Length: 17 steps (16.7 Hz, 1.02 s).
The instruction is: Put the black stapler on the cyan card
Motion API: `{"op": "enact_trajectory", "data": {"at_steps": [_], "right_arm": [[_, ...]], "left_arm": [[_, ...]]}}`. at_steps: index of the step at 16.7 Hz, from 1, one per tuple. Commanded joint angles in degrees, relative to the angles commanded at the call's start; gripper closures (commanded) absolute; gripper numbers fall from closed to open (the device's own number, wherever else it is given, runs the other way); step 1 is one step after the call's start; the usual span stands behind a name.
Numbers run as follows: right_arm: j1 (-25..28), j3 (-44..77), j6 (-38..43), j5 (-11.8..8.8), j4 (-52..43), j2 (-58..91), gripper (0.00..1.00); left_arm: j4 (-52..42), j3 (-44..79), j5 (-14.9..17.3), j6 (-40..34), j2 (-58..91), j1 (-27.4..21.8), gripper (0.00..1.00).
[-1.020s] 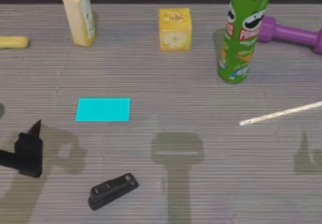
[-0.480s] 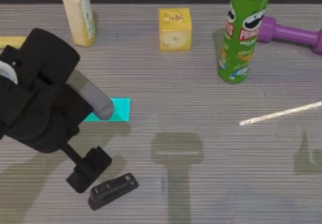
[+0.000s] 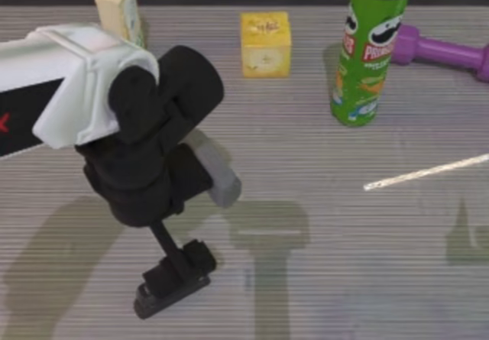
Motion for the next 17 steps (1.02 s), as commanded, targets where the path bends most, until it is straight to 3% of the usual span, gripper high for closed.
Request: {"op": "enact_trajectory", "data": {"at_steps": [8, 17], "right_arm": [[0.0, 0.0, 0.0, 0.0, 0.0, 0.0, 0.0], [0.0, 0.0, 0.0, 0.0, 0.0, 0.0, 0.0]], "left_arm": [[2.2, -1.6, 0.0, 0.1, 1.0, 0.1, 0.0], [22.9, -13.4, 0.0, 0.5, 9.6, 0.2, 0.0]]}}
